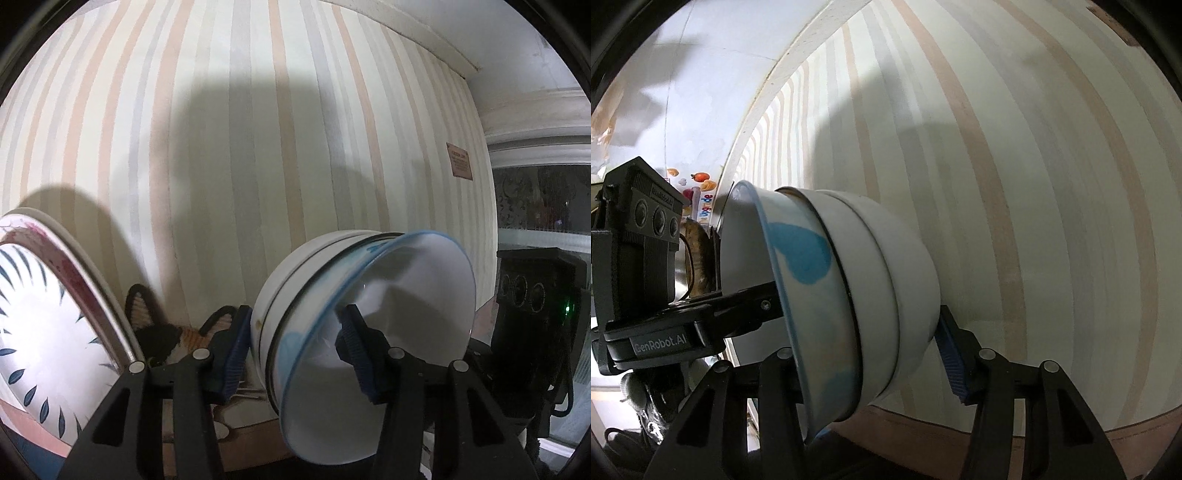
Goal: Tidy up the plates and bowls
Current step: 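Carry the nested bowls and lower them onto the plate stack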
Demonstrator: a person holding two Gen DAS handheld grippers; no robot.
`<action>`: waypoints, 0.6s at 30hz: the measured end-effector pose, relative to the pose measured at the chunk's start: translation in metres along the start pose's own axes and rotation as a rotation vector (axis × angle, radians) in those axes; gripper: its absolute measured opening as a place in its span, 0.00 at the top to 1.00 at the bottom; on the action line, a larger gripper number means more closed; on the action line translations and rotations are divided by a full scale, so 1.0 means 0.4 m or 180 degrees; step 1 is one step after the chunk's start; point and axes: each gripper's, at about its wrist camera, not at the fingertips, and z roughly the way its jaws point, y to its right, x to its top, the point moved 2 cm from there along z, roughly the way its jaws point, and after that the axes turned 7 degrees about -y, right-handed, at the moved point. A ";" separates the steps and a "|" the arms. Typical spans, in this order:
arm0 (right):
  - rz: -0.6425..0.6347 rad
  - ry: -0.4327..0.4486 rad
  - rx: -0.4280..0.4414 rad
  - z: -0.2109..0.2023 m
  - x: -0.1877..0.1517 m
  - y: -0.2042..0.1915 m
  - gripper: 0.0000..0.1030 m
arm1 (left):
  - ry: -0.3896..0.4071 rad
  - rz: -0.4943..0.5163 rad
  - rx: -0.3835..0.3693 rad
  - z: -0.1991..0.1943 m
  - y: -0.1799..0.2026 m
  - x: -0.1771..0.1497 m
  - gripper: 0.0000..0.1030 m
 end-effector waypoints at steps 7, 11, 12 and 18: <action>-0.0137 -0.0046 -0.0019 -0.005 0.017 -0.074 0.46 | 0.0104 -0.0064 -0.0024 -0.078 -0.042 -0.031 0.55; -0.0233 -0.0082 0.0004 0.018 0.028 -0.140 0.46 | 0.0186 -0.0153 -0.0035 -0.132 -0.087 -0.055 0.55; -0.0254 -0.0096 0.0012 0.024 0.029 -0.155 0.46 | 0.0211 -0.0181 -0.0038 -0.144 -0.098 -0.060 0.55; -0.0443 -0.0202 0.0048 0.084 0.038 -0.276 0.46 | 0.0357 -0.0411 -0.0068 -0.214 -0.199 -0.101 0.55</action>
